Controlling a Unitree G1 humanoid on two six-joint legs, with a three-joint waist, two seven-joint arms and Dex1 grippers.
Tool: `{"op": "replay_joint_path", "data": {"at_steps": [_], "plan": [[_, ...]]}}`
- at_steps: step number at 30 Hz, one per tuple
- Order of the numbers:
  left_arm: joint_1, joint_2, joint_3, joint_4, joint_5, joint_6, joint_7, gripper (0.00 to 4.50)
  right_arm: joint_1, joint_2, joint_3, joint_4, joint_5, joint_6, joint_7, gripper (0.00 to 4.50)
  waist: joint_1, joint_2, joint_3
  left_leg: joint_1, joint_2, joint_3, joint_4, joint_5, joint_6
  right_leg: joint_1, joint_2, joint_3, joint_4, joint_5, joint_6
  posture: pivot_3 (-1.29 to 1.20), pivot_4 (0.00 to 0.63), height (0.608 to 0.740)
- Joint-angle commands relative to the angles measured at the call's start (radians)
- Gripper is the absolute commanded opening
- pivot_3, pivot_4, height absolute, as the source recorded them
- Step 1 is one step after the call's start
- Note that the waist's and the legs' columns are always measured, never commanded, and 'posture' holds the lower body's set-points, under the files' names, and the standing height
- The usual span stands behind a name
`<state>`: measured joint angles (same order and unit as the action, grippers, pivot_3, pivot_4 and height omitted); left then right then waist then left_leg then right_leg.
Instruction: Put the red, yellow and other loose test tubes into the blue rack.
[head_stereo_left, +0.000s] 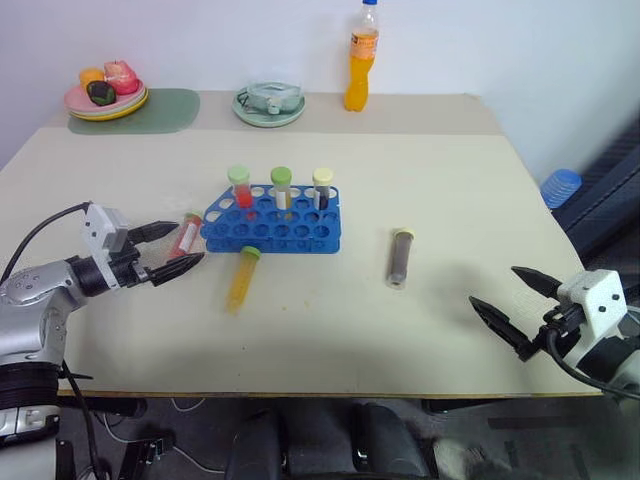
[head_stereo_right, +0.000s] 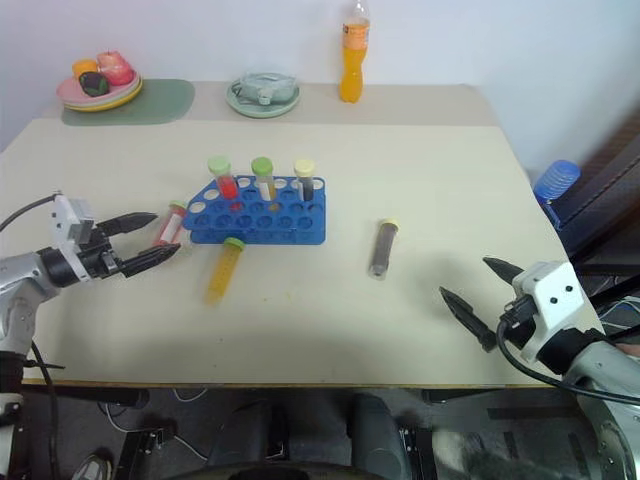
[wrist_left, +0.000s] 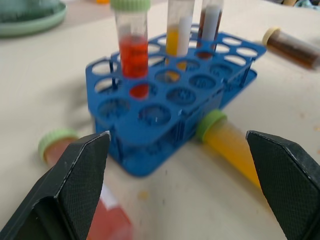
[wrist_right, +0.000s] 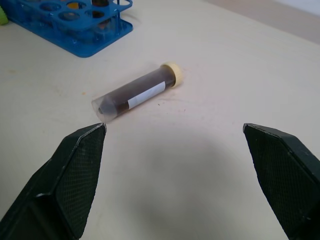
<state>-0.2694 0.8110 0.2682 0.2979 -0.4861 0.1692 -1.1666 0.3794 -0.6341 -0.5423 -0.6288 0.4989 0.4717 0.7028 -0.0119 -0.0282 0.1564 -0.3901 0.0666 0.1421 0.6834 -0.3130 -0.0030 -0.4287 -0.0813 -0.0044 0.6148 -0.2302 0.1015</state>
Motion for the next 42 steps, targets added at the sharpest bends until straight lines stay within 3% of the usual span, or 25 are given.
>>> {"op": "replay_joint_path", "data": {"at_steps": [1,15,22,26,30,33,42], "plan": [[0.003,0.031,0.034,0.002,0.004,-0.011,-0.012,4.45,0.012,0.001,-0.036,-0.020,0.020,-0.036,0.014,4.50,0.000,0.000,0.000,0.000,0.000,0.000,0.000,0.000,0.000,0.000,0.000,0.000,0.000,0.000,0.000,0.00,0.150,0.740],[-0.023,0.015,0.013,-0.075,-0.024,0.006,-0.039,4.45,-0.054,-0.020,0.028,-0.026,0.010,-0.020,-0.026,4.50,0.000,0.000,0.000,0.000,0.000,0.000,0.000,0.000,0.000,0.000,0.000,0.000,0.000,0.000,0.000,0.00,0.150,0.740],[-0.036,-0.001,-0.010,-0.138,-0.058,0.027,-0.106,4.45,-0.165,-0.057,0.080,-0.062,0.024,0.139,-0.129,4.50,0.000,0.000,0.000,0.000,0.000,0.000,0.000,0.000,0.000,0.000,0.000,0.000,0.000,0.000,0.000,0.00,0.150,0.740],[-0.055,-0.019,-0.076,-0.221,-0.061,0.025,-0.162,4.45,-0.339,-0.150,0.234,-0.110,-0.097,0.476,-0.358,4.50,-0.004,0.001,0.000,0.000,0.000,0.000,0.000,0.000,0.000,0.000,0.000,0.000,0.000,0.000,0.000,0.00,0.150,0.740],[-0.103,-0.068,-0.133,-0.223,-0.037,0.009,-0.158,4.45,-0.645,-0.059,0.255,0.004,0.104,0.857,-0.348,4.50,-0.002,0.000,0.000,-0.001,0.000,-0.002,0.001,0.000,0.000,-0.001,-0.001,0.000,0.000,0.000,-0.001,0.00,0.150,0.740],[-0.126,-0.093,-0.153,-0.227,-0.044,0.023,-0.156,4.45,-0.849,0.052,0.255,0.131,0.085,1.102,-0.430,4.50,-0.005,0.000,0.000,-0.002,0.000,-0.003,0.001,0.000,0.000,-0.002,0.000,0.000,0.000,0.000,0.000,0.00,0.150,0.740],[-0.162,-0.111,-0.184,-0.194,-0.039,0.026,-0.182,4.45,-1.104,0.162,0.221,0.486,0.287,1.143,-0.716,4.50,-0.003,0.001,0.000,-0.012,-0.001,-0.001,0.001,0.003,-0.005,-0.009,-0.001,-0.001,0.000,0.002,0.003,0.00,0.150,0.740]]}}
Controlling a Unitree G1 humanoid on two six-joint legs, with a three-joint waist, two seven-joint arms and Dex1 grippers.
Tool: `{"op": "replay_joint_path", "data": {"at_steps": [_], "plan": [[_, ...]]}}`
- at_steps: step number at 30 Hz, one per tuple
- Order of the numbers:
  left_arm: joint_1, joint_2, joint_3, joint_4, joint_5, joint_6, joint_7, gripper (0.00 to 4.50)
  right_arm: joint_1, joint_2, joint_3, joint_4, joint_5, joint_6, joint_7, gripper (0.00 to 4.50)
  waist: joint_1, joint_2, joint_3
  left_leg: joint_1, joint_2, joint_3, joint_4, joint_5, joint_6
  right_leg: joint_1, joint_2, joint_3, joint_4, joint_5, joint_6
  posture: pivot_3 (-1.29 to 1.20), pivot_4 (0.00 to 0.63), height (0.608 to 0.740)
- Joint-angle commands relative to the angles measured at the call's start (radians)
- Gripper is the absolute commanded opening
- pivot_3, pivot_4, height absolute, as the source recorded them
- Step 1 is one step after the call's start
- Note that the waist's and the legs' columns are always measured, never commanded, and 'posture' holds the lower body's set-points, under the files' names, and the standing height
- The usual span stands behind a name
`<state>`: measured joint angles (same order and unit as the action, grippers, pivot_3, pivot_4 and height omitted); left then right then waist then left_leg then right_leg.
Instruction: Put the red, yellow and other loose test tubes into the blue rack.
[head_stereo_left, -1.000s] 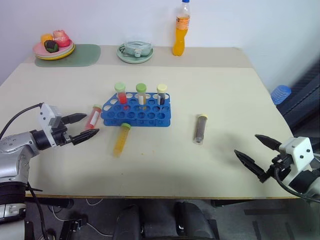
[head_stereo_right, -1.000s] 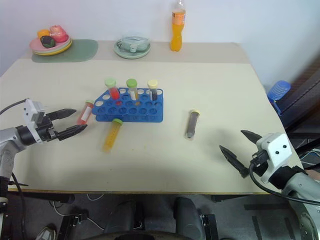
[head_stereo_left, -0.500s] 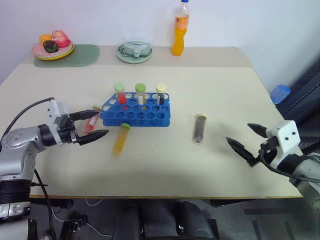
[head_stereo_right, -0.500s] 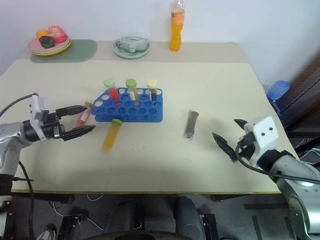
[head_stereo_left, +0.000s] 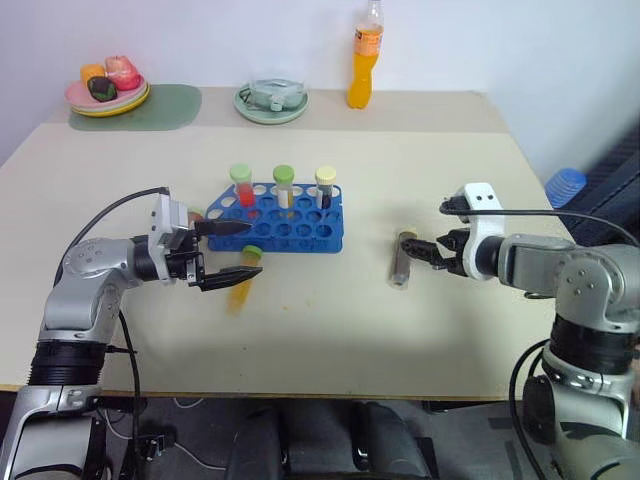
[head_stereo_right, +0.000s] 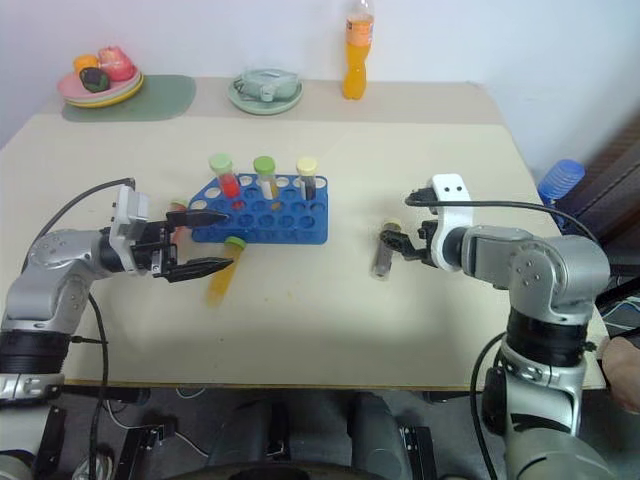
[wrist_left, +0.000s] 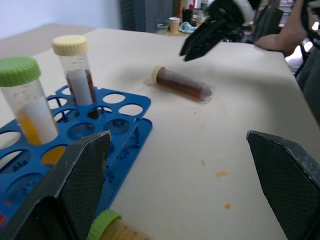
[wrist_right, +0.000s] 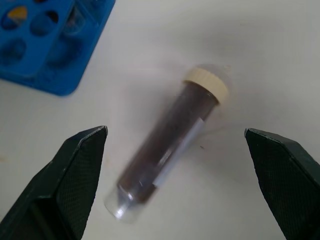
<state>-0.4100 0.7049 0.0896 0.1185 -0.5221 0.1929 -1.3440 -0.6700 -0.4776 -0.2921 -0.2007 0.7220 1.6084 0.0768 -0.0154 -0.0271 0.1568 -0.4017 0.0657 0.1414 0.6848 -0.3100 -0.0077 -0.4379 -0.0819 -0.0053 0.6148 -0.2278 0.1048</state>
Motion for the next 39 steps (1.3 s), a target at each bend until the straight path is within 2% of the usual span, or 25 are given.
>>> {"op": "replay_joint_path", "data": {"at_steps": [1,5,14,25,28,32,34,38,39], "plan": [[-0.023,-0.007,-0.008,-0.017,-0.004,0.005,-0.007,4.45,-0.069,0.005,-0.026,0.083,0.083,0.006,-0.118,4.50,0.000,0.000,0.000,-0.001,0.000,0.000,0.000,0.000,0.000,-0.001,0.000,0.000,0.000,0.000,0.000,0.00,0.150,0.740],[-0.021,-0.018,-0.012,-0.023,-0.002,0.008,-0.005,4.45,-0.111,0.016,0.003,0.184,0.118,0.006,-0.227,4.50,-0.002,0.000,0.000,-0.003,0.000,0.000,0.000,0.000,0.000,-0.003,0.000,0.000,0.000,0.000,0.000,0.00,0.150,0.740],[0.005,-0.009,-0.010,-0.039,-0.008,0.014,-0.008,4.45,-0.157,0.083,0.019,0.332,0.140,0.006,-0.371,4.50,-0.007,0.000,0.000,-0.004,0.000,-0.001,0.000,0.001,-0.001,-0.005,0.000,0.000,0.001,0.000,0.000,0.00,0.150,0.740],[0.043,-0.011,-0.009,-0.077,-0.018,0.038,-0.003,4.45,-0.216,0.106,0.048,0.444,0.167,0.006,-0.447,4.50,-0.031,0.000,-0.001,-0.004,0.001,-0.002,0.000,0.001,-0.001,-0.004,0.000,0.000,0.002,0.000,0.000,0.00,0.150,0.740],[0.054,-0.014,-0.013,-0.080,-0.015,0.040,-0.002,4.50,-0.232,0.116,0.079,0.476,0.152,0.006,-0.457,3.70,-0.032,0.000,-0.001,-0.004,0.001,-0.002,0.000,0.001,-0.001,-0.004,0.000,0.000,0.002,0.000,0.000,0.00,0.150,0.740],[0.065,-0.017,-0.014,-0.087,-0.017,0.043,0.000,4.50,-0.224,0.135,0.121,0.458,0.146,0.006,-0.458,1.69,-0.040,0.000,-0.001,-0.004,0.001,-0.002,0.000,0.001,-0.001,-0.005,0.001,0.000,0.002,0.000,0.000,0.00,0.150,0.740],[0.068,-0.020,-0.016,-0.087,-0.014,0.042,0.002,4.50,-0.214,0.131,0.159,0.425,0.149,0.006,-0.441,0.86,-0.047,0.000,-0.001,-0.004,0.001,-0.002,0.000,0.001,-0.001,-0.005,0.001,0.000,0.002,0.000,0.000,0.00,0.150,0.740],[0.076,-0.020,-0.008,-0.093,-0.018,0.046,0.011,4.50,-0.183,0.055,0.282,0.241,0.122,0.006,-0.298,0.81,-0.049,0.001,-0.001,-0.005,0.001,-0.003,-0.001,0.001,-0.001,-0.005,0.001,-0.001,0.002,0.000,0.001,0.00,0.150,0.740],[0.080,-0.019,-0.006,-0.093,-0.018,0.045,0.014,4.50,-0.165,0.011,0.320,0.165,0.119,-0.036,-0.224,0.81,-0.048,0.001,0.000,-0.005,0.001,-0.004,-0.001,0.001,-0.001,-0.005,0.001,-0.001,0.002,0.000,0.001,0.00,0.150,0.740]]}}
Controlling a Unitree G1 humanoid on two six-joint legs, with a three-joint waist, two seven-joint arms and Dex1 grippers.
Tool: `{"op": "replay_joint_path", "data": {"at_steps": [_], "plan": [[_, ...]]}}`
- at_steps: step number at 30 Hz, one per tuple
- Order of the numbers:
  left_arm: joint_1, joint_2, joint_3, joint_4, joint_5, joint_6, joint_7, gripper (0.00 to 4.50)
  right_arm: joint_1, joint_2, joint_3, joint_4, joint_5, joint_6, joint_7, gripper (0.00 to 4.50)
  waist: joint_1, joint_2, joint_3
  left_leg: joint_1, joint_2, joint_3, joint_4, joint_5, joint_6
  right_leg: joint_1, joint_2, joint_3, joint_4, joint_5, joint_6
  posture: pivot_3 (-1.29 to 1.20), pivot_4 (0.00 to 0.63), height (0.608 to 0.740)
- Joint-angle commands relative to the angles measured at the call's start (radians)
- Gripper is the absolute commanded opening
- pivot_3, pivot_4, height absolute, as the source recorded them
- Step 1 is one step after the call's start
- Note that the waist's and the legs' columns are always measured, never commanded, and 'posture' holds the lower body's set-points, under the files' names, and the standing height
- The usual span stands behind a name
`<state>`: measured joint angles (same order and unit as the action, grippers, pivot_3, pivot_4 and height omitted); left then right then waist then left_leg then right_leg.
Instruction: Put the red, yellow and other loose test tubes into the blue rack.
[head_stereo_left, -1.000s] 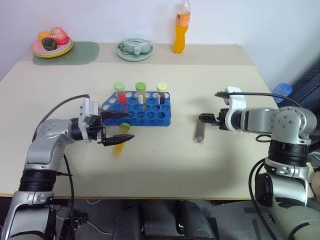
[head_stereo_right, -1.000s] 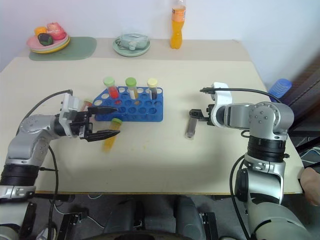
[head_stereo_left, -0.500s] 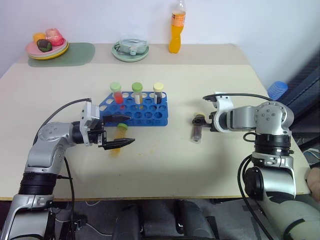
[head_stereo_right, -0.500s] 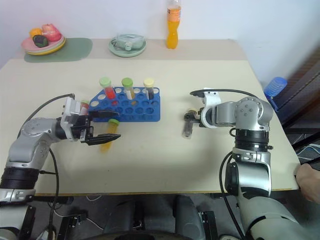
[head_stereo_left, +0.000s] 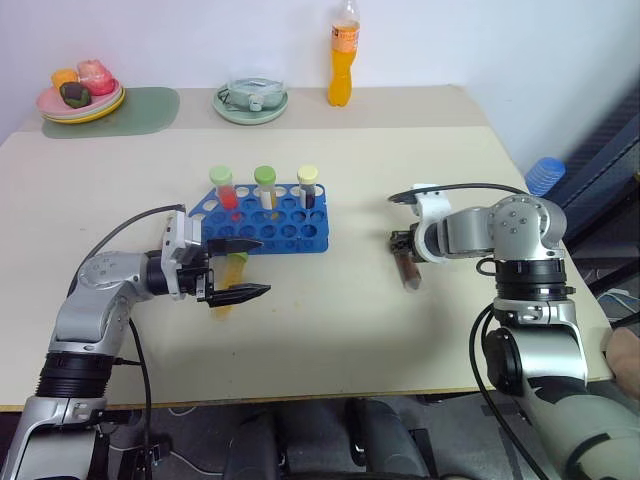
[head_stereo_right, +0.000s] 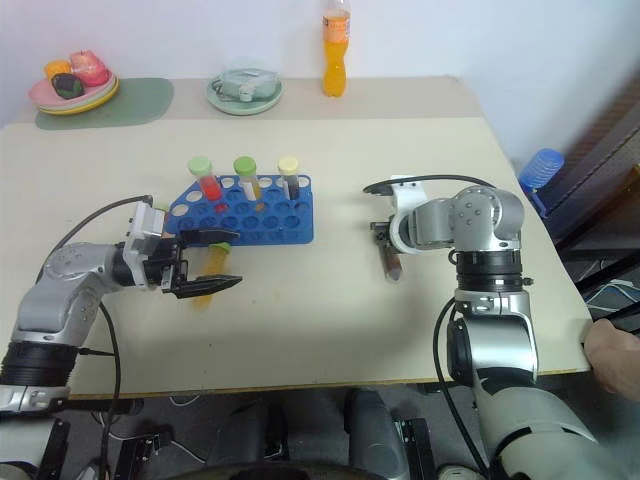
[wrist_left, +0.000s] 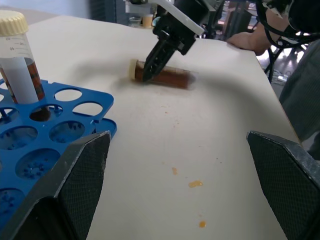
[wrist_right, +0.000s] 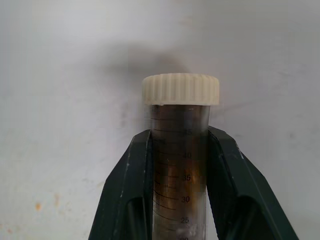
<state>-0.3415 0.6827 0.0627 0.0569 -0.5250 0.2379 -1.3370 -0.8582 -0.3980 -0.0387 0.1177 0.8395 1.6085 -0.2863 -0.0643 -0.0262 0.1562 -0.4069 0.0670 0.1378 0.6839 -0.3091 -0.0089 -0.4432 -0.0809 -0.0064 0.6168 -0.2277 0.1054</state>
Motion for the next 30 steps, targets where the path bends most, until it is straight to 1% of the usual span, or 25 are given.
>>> {"op": "replay_joint_path", "data": {"at_steps": [1,2,3,4,6,7,9,11,12,14,15,18,20,25,30], "plan": [[0.015,0.003,0.025,-0.031,-0.016,0.000,0.012,4.50,0.044,-0.117,0.106,-0.225,-0.002,-0.085,0.218,0.81,0.004,0.000,0.000,-0.001,0.000,0.000,0.000,0.000,0.000,0.000,0.000,0.000,0.000,0.000,0.000,0.00,0.150,0.740],[0.019,0.002,0.028,-0.031,-0.017,0.000,0.016,4.50,0.074,-0.154,0.124,-0.295,-0.004,-0.164,0.315,0.81,0.010,0.001,0.000,-0.001,0.000,0.000,0.000,0.000,0.000,0.000,0.000,0.000,0.000,0.000,0.000,0.00,0.150,0.740],[0.024,0.002,0.030,-0.031,-0.017,-0.002,0.019,4.50,0.102,-0.170,0.116,-0.347,0.008,-0.234,0.403,0.81,0.014,0.000,0.000,-0.001,-0.001,0.000,0.000,0.000,0.001,0.000,-0.001,0.000,-0.001,0.000,0.000,0.00,0.150,0.740],[0.029,0.002,0.032,-0.031,-0.018,-0.005,0.020,4.50,0.123,-0.174,0.093,-0.379,0.030,-0.276,0.473,0.81,0.019,0.000,0.000,-0.002,-0.001,0.000,0.000,-0.002,0.003,0.000,-0.001,0.000,-0.002,0.000,0.000,0.00,0.150,0.740],[0.038,0.000,0.039,-0.027,-0.022,-0.008,0.026,4.50,0.159,-0.211,0.093,-0.447,0.029,-0.363,0.605,0.81,0.022,0.000,0.000,-0.001,-0.001,0.000,0.000,-0.003,0.005,0.000,-0.001,0.000,-0.003,0.000,0.000,0.00,0.150,0.740],[0.043,-0.001,0.042,-0.024,-0.023,-0.012,0.030,4.50,0.179,-0.232,0.109,-0.481,-0.004,-0.433,0.661,0.81,0.022,0.000,0.000,-0.001,-0.001,0.000,0.000,-0.003,0.005,0.000,-0.001,0.000,-0.003,0.000,0.000,0.00,0.150,0.740],[0.069,-0.014,0.055,-0.005,-0.016,-0.040,0.048,4.50,0.230,-0.198,0.115,-0.515,-0.095,-0.665,0.750,0.81,0.023,0.000,0.000,-0.001,-0.001,0.000,0.000,-0.003,0.005,0.000,-0.001,0.000,-0.002,0.000,0.000,0.00,0.150,0.740],[0.090,-0.028,0.071,0.012,-0.012,-0.064,0.064,4.50,0.267,-0.139,0.134,-0.509,-0.196,-0.874,0.781,0.81,0.022,0.000,0.000,-0.001,-0.001,0.000,0.001,-0.003,0.006,0.000,-0.001,-0.001,-0.002,0.000,0.000,0.00,0.150,0.740],[0.102,-0.033,0.078,0.015,-0.006,-0.080,0.072,4.50,0.276,-0.107,0.159,-0.490,-0.245,-0.950,0.785,0.81,0.021,0.000,0.000,-0.001,-0.001,0.000,0.001,-0.003,0.005,0.000,-0.001,-0.001,-0.002,0.000,0.000,0.00,0.150,0.740],[0.114,-0.051,0.098,0.020,-0.009,-0.097,0.105,4.50,0.282,-0.049,0.200,-0.442,-0.337,-1.071,0.785,0.81,0.022,0.000,0.000,-0.001,-0.001,0.000,0.001,-0.002,0.004,0.000,0.000,-0.001,-0.001,0.000,0.000,0.00,0.150,0.740],[0.122,-0.060,0.111,0.023,-0.012,-0.099,0.129,4.50,0.284,0.003,0.212,-0.402,-0.374,-1.163,0.788,0.81,0.022,0.000,0.000,-0.001,-0.001,0.000,0.001,0.000,0.000,0.000,0.000,-0.001,-0.001,0.000,0.000,0.00,0.150,0.740],[0.145,-0.063,0.122,0.035,0.020,-0.152,0.157,4.50,0.291,0.118,0.235,-0.302,-0.449,-1.342,0.792,0.81,0.022,0.000,0.000,0.000,-0.001,0.001,0.001,0.001,-0.001,0.000,0.000,-0.001,-0.001,0.000,0.000,0.00,0.150,0.740],[0.146,-0.073,0.142,0.035,0.015,-0.145,0.206,4.50,0.296,0.166,0.268,-0.212,-0.526,-1.486,0.811,0.81,0.023,0.000,0.000,-0.001,-0.001,0.001,0.001,0.001,-0.002,0.000,0.000,-0.001,-0.001,0.000,0.000,0.00,0.150,0.740],[0.154,-0.074,0.167,0.013,0.010,-0.152,0.248,4.50,0.272,0.274,0.262,-0.042,-0.595,-1.649,0.800,0.81,0.022,0.000,0.000,0.000,-0.001,0.001,0.001,0.001,-0.002,0.000,-0.001,-0.001,0.000,0.000,0.000,0.00,0.150,0.740],[0.175,-0.057,0.196,-0.032,-0.010,-0.133,0.268,4.50,0.233,0.326,0.259,0.125,-0.658,-1.780,0.805,0.81,0.020,0.001,0.000,0.000,-0.001,0.001,0.001,0.002,-0.003,0.000,0.000,-0.001,0.002,0.000,0.000,0.00,0.150,0.740]]}}
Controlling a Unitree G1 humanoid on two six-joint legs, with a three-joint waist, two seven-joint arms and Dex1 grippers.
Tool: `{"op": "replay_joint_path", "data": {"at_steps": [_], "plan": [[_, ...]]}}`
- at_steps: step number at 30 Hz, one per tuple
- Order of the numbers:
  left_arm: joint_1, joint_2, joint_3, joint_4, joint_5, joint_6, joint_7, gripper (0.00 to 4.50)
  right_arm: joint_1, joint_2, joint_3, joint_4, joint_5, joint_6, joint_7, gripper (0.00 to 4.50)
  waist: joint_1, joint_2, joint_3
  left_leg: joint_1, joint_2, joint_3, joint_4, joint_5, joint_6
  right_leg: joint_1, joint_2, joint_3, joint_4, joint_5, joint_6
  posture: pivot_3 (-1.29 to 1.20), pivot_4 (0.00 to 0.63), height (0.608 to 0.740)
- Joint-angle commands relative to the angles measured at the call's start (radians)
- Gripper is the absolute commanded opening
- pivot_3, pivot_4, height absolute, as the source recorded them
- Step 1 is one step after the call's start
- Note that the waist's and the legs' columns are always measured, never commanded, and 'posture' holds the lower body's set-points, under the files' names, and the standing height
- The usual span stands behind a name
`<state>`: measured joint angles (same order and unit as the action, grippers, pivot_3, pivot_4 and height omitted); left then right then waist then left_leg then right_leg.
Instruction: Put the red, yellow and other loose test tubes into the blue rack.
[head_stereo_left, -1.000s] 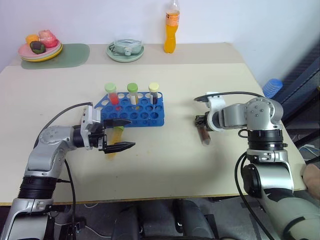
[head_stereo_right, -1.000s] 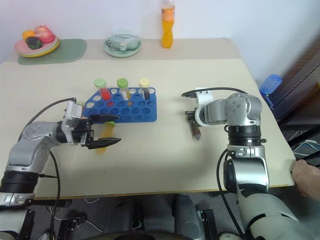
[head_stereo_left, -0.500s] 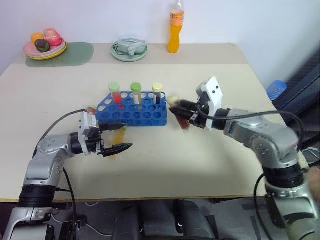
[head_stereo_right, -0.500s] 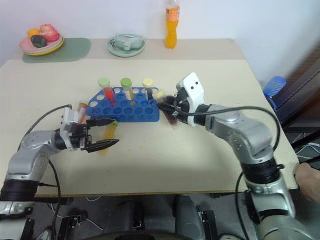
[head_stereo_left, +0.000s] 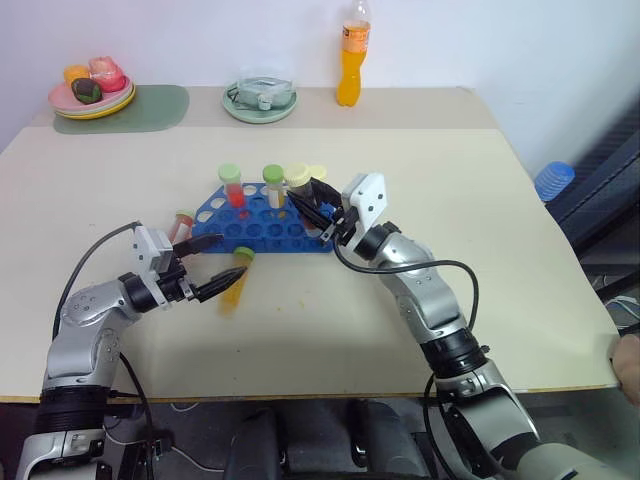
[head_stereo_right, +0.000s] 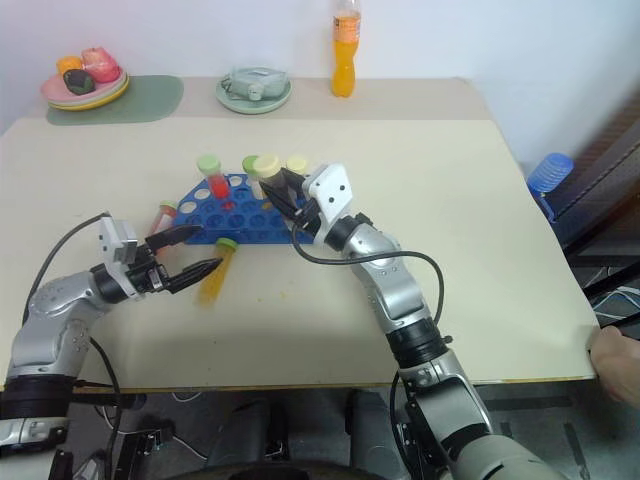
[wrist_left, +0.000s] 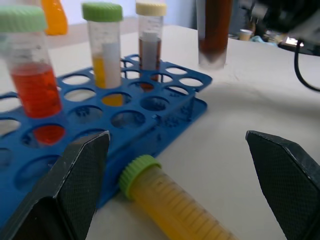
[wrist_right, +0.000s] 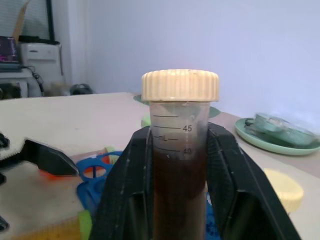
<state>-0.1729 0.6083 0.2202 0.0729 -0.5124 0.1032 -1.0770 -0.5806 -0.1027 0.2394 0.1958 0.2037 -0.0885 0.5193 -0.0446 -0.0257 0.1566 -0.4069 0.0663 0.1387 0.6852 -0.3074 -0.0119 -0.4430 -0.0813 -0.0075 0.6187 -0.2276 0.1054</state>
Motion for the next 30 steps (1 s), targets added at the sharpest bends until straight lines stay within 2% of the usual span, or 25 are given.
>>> {"op": "replay_joint_path", "data": {"at_steps": [1,10,17,30], "plan": [[0.011,0.021,0.044,-0.062,-0.028,0.009,0.013,4.50,-0.054,0.038,-0.023,0.080,-0.029,-0.105,0.001,0.81,0.000,0.000,0.000,0.000,0.000,0.000,0.000,0.000,0.000,0.000,0.000,0.000,0.000,0.000,0.000,0.00,0.150,0.740],[0.066,0.039,0.081,-0.139,-0.050,0.040,0.045,4.50,-0.098,0.062,-0.052,0.257,-0.065,-0.211,0.007,0.81,-0.001,0.001,0.000,0.000,0.000,0.000,0.000,0.000,-0.001,0.000,0.000,0.000,0.001,0.000,0.000,0.00,0.150,0.740],[0.087,0.042,0.089,-0.152,-0.052,0.037,0.048,4.50,-0.088,0.081,-0.056,0.317,-0.081,-0.252,0.017,0.81,-0.001,0.001,0.000,0.001,0.000,0.001,0.000,0.001,-0.001,0.000,0.000,0.000,0.001,0.000,0.000,0.00,0.150,0.740],[0.082,0.046,0.095,-0.138,-0.049,0.032,0.038,4.50,-0.028,0.071,-0.063,0.239,-0.083,-0.223,0.038,0.81,-0.001,0.001,0.000,0.002,0.000,0.001,0.000,0.001,-0.002,0.000,0.000,0.000,0.003,0.000,0.000,0.00,0.150,0.740]]}}
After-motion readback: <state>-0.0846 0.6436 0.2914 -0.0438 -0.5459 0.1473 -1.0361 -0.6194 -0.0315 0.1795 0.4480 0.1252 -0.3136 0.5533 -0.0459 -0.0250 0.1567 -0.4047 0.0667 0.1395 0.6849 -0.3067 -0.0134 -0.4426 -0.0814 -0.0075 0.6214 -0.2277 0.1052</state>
